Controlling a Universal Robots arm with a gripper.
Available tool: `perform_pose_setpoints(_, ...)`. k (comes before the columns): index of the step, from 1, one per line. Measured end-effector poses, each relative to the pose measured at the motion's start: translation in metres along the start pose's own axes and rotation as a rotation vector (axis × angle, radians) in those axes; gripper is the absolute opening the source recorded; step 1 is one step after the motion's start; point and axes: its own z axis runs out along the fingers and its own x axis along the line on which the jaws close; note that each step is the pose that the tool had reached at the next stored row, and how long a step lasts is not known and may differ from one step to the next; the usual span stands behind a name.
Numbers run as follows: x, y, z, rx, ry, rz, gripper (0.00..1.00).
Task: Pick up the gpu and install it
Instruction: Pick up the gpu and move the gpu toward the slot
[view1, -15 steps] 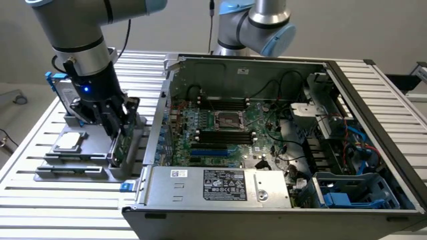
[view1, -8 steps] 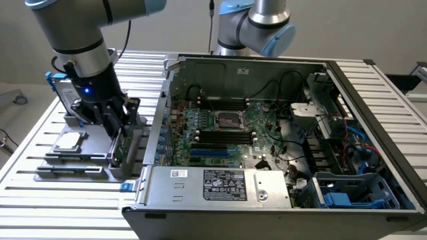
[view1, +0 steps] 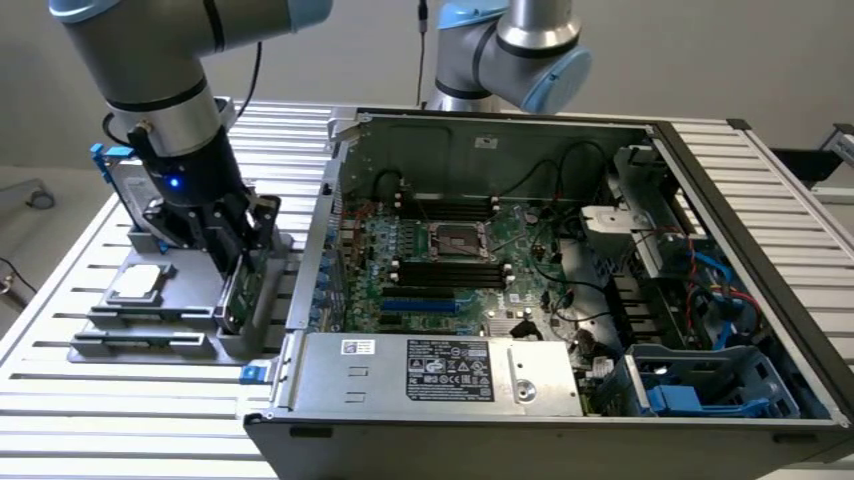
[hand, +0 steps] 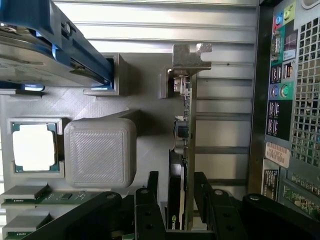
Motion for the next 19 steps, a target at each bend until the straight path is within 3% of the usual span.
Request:
perform_pose_setpoints(6,0.0001,0.0000,0.0005,-0.0092,-0.0002,0.005,0.40)
perform_pose_setpoints(7,0.0001,0.0000,0.0005,-0.0095,-0.0002,0.005,0.40)
perform_pose_setpoints(8,0.0001,0.0000,0.0006,-0.0096,-0.0003,0.006,0.33)
perform_pose_setpoints(13,0.0000,-0.0001,0.0005,-0.0096,-0.0021,0.006,0.33)
perform_pose_setpoints(16,0.0001,0.0000,0.0005,-0.0095,-0.0028,0.006,0.26)
perform_pose_setpoints(19,0.0001,0.0000,0.0005,-0.0095,-0.0033,0.006,0.26)
